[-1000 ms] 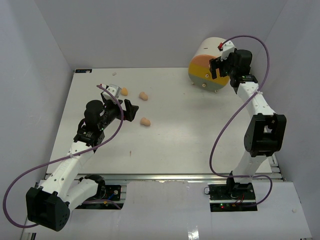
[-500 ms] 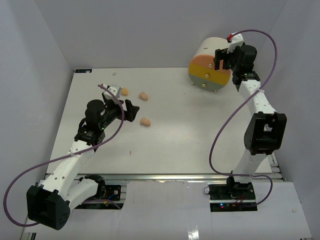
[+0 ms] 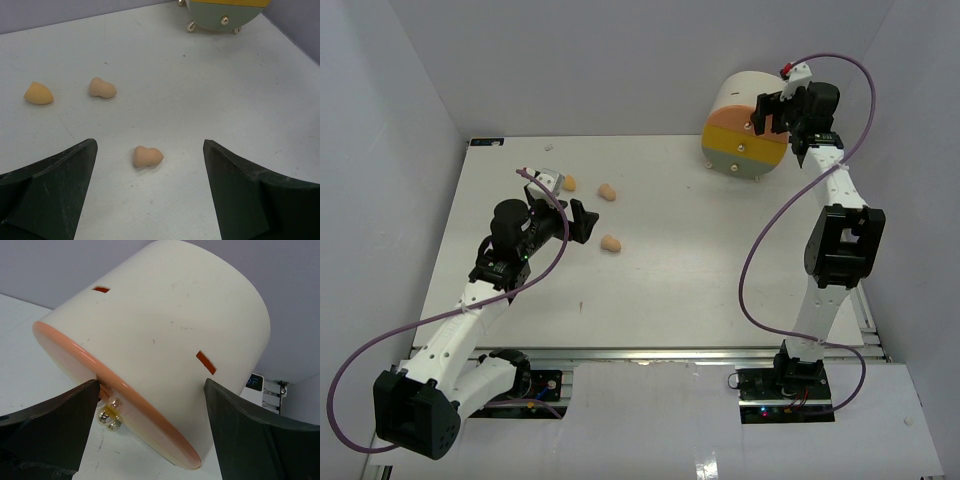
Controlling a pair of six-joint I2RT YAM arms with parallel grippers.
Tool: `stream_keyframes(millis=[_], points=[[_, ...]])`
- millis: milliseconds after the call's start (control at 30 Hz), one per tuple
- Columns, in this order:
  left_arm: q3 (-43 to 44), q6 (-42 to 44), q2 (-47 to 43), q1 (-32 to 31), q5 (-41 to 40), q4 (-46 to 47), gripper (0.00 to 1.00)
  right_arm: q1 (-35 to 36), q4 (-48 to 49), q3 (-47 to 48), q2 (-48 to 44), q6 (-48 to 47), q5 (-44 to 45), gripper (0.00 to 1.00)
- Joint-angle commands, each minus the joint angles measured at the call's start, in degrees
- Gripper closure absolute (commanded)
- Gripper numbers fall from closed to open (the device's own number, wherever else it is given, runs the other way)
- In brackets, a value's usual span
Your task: Organize the makeup
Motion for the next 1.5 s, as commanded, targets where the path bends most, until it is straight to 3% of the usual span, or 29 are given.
stream_keyframes(millis=[0,167,367,500,667,967,1467], points=[[0.02,0.48,0.05,0.22,0.66,0.27,0.02,-3.1,1.71,4.47,2.17,8.49,-4.85,0.09],[0.02,0.53,0.14,0.22,0.58,0.27,0.02,-5.03,0.74,4.72,3.64,13.33,-10.44,0.01],[0.11,0.5,0.25,0.22,0.8,-1.22,0.02,-5.18,-2.22,2.73,3.36,14.66,-17.48,0.13],[0.12,0.53,0.16,0.22,0.83,-1.23,0.02,-4.92,-2.68,0.39,1.89,13.91,-19.08,0.14],[0.03,0.53,0.22,0.22,0.91,-1.22,0.02,-3.6,-3.18,-0.99,0.26,7.24,-17.48,0.09],[0.02,0.62,0.61,0.13,0.52,-1.27,0.02,-3.22,-6.46,5.25,3.01,-1.51,-15.98,0.02],[0.2,0.55,1.3,0.22,0.84,-1.32,0.02,-3.13,-6.72,8.4,5.52,-13.42,-18.43,0.08]])
